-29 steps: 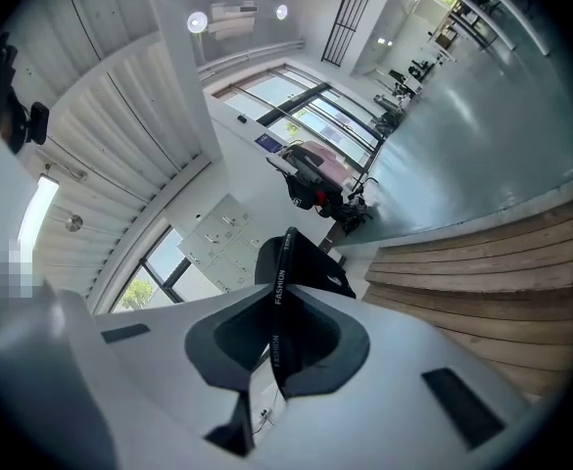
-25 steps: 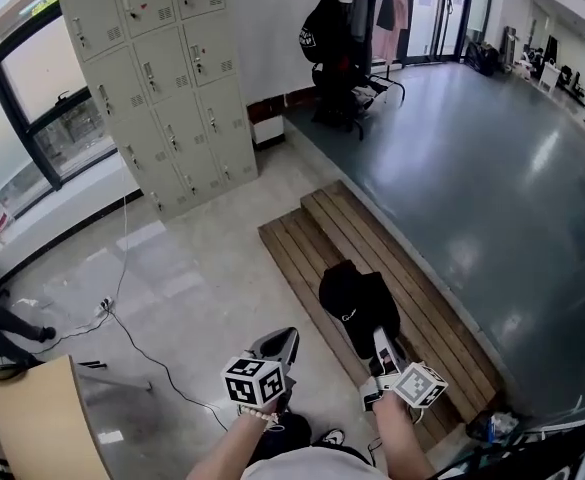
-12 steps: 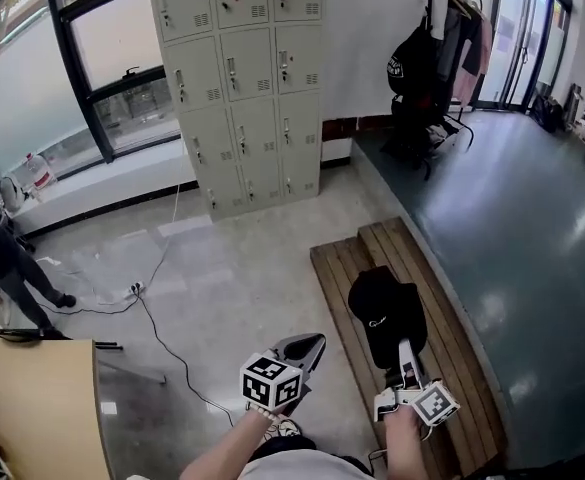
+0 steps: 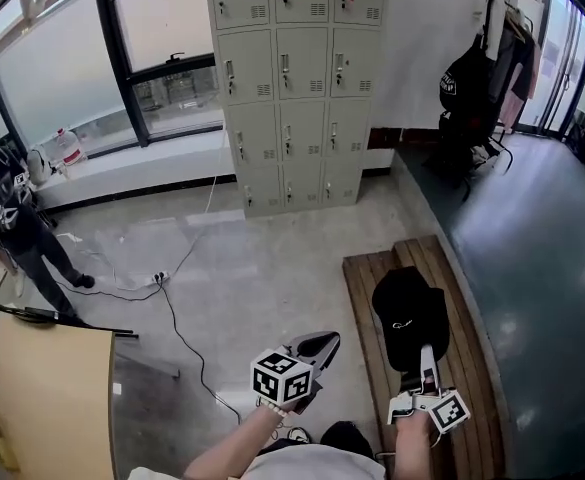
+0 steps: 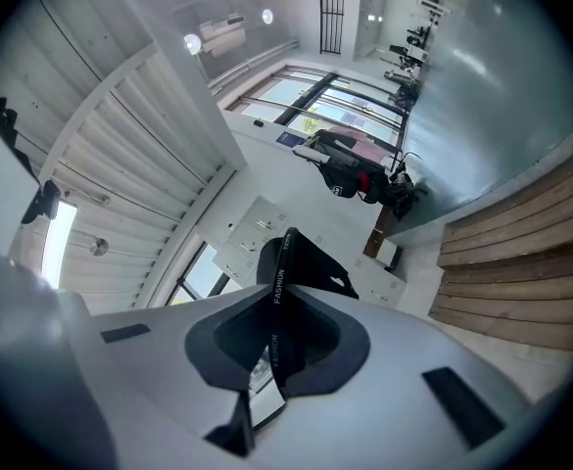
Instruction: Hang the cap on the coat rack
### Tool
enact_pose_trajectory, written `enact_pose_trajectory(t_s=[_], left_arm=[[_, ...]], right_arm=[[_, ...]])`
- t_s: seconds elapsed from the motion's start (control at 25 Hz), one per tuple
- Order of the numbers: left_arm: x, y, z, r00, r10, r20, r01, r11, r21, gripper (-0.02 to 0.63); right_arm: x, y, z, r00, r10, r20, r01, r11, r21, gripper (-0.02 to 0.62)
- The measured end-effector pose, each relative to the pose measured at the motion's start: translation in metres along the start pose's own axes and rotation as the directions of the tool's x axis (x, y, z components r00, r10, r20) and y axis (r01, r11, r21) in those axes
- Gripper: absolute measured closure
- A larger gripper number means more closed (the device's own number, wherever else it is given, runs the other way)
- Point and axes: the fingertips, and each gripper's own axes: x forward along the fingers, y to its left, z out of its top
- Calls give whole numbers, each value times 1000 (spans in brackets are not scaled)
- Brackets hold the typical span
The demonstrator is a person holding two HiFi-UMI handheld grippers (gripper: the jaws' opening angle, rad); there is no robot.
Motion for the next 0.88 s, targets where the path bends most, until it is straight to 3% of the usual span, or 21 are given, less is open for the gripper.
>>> enact_pose_trajectory(t_s=[0.36,0.68,0.88], left_arm=[[7,74,27,988,151,19,-148,984,-96,603],[63,143,76,981,192,23,-190,979,-73,603],[121,171,122,982,186,33,-184,982,-51,603]], right_arm=[[71,-10,-8,999,26,-34,-25,999,19,575],[177,-39,3,998,47,-36,-46,999,28,575],[246,-58,33,999,40,-33,-40,999,8,575]])
